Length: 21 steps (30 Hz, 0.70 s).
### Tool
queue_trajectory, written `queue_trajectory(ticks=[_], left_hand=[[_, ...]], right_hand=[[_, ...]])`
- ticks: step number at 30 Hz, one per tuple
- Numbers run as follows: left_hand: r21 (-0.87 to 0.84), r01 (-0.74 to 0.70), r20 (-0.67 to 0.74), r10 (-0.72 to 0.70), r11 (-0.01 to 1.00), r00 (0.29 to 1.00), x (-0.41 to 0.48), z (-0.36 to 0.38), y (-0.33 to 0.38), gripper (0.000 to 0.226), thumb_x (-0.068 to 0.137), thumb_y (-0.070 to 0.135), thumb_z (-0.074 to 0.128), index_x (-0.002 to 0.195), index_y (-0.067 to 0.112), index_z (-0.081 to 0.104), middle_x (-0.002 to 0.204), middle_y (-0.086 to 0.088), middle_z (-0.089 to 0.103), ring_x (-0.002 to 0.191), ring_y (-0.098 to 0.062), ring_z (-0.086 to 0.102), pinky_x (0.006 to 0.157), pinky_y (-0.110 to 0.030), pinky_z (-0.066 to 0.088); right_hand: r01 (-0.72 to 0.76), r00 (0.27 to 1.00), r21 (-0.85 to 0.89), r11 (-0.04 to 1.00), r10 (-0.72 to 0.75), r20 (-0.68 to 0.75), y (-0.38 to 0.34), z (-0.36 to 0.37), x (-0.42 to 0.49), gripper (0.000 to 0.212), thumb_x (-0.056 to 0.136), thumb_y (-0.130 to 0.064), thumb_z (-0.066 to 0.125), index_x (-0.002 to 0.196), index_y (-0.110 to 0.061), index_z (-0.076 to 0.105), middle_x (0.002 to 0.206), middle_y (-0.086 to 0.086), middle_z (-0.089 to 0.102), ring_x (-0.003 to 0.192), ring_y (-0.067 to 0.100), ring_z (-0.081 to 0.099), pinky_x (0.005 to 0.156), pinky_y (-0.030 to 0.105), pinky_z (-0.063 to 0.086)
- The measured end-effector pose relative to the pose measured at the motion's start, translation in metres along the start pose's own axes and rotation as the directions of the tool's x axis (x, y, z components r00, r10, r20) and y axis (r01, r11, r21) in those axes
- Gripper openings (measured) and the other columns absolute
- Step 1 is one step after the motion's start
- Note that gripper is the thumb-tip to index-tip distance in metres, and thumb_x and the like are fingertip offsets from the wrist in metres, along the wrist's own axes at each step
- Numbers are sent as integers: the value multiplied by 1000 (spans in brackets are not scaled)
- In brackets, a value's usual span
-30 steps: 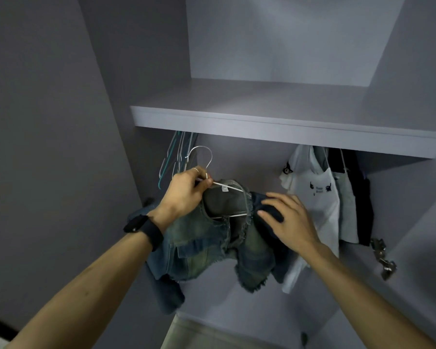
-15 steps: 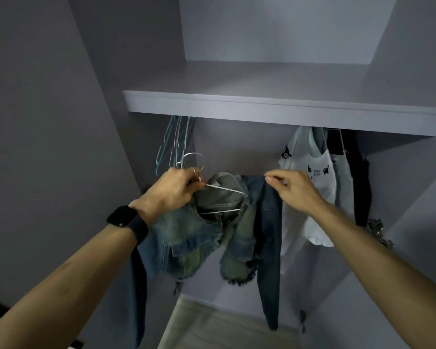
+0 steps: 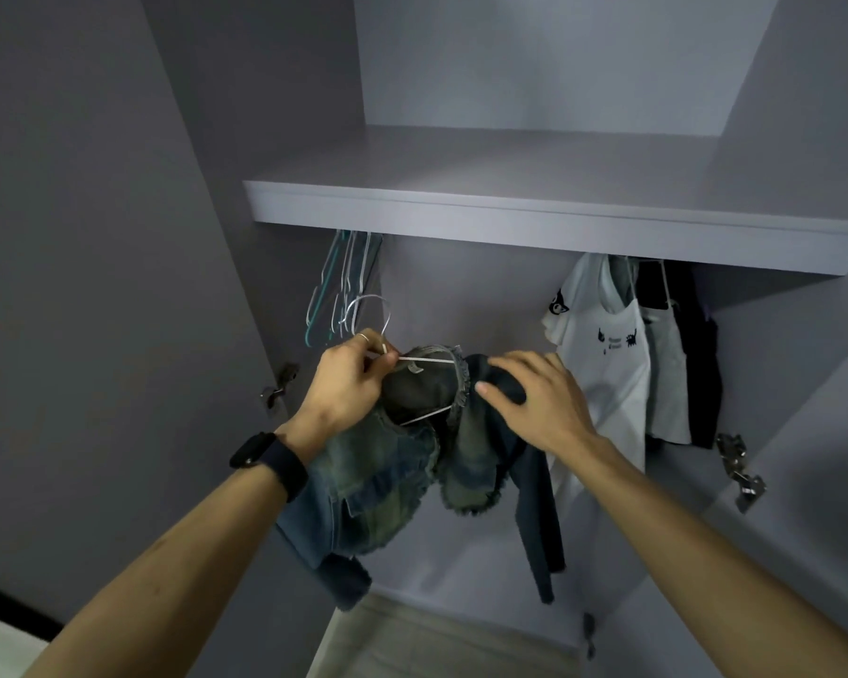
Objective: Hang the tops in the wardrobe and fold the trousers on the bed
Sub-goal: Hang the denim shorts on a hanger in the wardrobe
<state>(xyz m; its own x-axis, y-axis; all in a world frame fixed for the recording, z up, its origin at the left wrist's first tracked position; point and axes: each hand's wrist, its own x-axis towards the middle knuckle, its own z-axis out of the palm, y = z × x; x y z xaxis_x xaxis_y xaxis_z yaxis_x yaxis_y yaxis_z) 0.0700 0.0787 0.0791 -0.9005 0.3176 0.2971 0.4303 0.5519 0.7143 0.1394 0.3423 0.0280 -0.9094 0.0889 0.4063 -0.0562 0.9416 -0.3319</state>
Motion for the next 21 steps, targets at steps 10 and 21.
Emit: queue_trajectory(ticks=[10,21], left_hand=[[89,-158,130,146,983,981,-5,7,12,12,100,25,60,89,26,58,81,7,68,75,-8,64,67,-25,50],[388,-123,287,7,914,958,-20,20,-1,18,94,40,62,89,23,67,83,-1,68,76,-24,64,66,-30,48]], right_hand=[[-14,994,24,1000,11,107,-36,7,28,25,102,-23,56,118,-8,68,113,9,63,103,32,62,85,38,49],[-58,991,315,947,18,131,-74,-3,45,24,90,-16,63,105,-24,79,105,-3,77,100,17,69,92,21,50]])
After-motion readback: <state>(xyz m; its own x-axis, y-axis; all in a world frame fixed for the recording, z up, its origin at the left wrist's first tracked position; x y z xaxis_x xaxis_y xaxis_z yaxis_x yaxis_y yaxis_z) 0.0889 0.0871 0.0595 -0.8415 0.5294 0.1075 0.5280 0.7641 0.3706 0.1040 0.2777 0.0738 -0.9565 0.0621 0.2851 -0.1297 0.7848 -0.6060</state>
